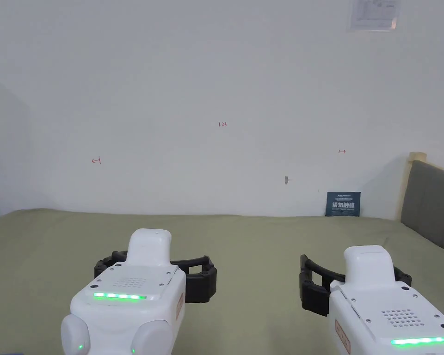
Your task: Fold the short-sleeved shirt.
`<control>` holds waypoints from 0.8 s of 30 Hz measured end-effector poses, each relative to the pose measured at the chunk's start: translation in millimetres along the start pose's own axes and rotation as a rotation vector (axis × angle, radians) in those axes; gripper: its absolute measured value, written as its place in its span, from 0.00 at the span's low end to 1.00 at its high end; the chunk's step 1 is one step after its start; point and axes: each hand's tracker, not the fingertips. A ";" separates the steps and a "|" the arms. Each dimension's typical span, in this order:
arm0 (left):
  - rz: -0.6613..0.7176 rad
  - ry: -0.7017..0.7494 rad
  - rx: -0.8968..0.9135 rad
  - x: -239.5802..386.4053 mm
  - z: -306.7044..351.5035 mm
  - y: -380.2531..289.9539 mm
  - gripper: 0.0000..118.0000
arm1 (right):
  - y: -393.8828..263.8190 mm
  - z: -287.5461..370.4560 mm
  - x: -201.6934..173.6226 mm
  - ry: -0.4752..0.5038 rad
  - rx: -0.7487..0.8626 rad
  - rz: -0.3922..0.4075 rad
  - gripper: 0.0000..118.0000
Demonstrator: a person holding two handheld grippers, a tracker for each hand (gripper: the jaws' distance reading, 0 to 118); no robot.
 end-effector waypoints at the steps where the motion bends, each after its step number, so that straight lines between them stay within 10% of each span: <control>1: -0.001 0.000 0.007 -0.1 0.4 0.2 1.00 | 0.6 0.7 -1.3 -0.001 0.001 0.002 0.74; 24: -0.031 -0.013 -0.002 3.7 1.8 6.6 1.00 | 4.0 1.5 -2.8 0.006 -0.004 -0.013 0.74</control>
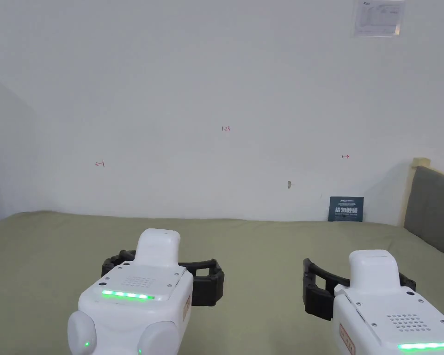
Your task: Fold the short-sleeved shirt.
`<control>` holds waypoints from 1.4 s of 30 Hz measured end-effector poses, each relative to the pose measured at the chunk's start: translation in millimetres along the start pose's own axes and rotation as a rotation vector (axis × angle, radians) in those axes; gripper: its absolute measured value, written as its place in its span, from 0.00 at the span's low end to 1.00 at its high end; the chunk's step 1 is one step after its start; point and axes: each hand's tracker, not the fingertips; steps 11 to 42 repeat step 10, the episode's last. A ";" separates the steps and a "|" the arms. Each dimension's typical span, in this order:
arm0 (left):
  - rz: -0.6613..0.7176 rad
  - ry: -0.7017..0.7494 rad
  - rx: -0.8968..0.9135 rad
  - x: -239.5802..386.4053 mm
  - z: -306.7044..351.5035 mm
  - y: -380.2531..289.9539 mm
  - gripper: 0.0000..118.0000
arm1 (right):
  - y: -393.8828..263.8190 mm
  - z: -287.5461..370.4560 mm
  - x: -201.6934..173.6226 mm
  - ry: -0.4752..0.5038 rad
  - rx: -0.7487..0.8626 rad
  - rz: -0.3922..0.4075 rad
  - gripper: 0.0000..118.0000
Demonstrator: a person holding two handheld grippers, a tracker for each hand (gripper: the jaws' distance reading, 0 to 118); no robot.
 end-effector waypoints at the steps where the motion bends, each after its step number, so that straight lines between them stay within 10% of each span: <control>1: 0.021 0.014 -0.004 -0.7 -0.5 -0.6 1.00 | 0.3 0.7 -0.7 0.001 0.001 0.000 0.74; 42: 0.081 0.000 -0.006 -7.8 -0.8 2.3 1.00 | 1.9 3.2 -1.5 0.008 0.004 -0.001 0.74</control>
